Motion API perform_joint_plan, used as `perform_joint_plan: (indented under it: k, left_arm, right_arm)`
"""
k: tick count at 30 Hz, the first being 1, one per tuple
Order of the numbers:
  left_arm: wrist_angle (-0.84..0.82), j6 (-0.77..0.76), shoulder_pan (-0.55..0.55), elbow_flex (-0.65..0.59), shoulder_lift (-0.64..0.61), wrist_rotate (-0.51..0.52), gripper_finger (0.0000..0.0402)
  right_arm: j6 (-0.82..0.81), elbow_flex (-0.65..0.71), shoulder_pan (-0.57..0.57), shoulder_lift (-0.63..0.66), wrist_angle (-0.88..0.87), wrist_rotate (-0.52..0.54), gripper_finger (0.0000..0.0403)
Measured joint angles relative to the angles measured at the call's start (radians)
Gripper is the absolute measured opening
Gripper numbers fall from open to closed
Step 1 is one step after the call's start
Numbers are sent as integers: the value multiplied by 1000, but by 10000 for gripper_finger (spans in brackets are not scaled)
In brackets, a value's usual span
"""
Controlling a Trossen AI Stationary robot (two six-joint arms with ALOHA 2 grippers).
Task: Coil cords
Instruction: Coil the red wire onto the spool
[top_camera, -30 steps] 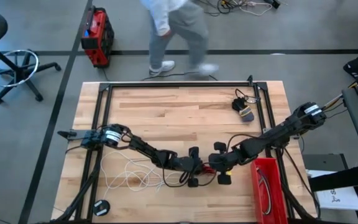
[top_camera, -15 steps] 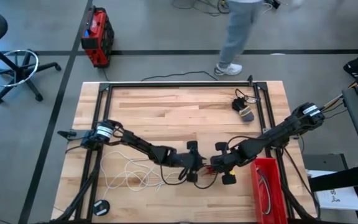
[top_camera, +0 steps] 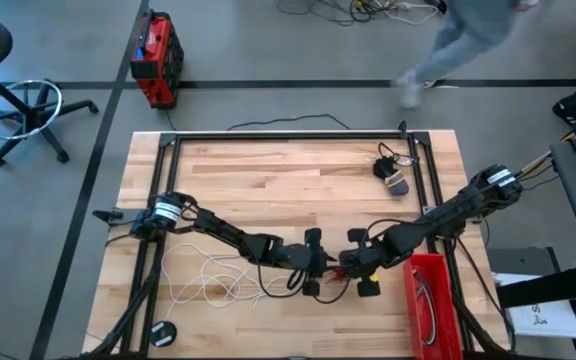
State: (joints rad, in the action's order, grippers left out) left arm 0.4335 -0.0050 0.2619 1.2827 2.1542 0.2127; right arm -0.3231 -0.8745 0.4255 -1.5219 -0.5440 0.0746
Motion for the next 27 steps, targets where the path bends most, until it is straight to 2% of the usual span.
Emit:
perform_joint_plan:
  k: [11,17,19,23,27]
  left_arm:
    - [1,2,4,47,-3,-31,56]
    - [-26,4,-10,45,-1,91,51]
    - [-27,-6,-18,47,-1,84,49]
    - [-26,-19,-26,41,-1,6,46]
    - [-23,-26,-24,38,-1,-16,46]
  right_arm:
    - [-2,0,-1,1,-3,8,0]
    - [-2,0,-1,1,-2,6,0]
    - [-1,0,-1,1,-2,6,0]
    - [-1,0,-1,1,-1,4,0]
    - [-2,0,-1,1,-1,3,0]
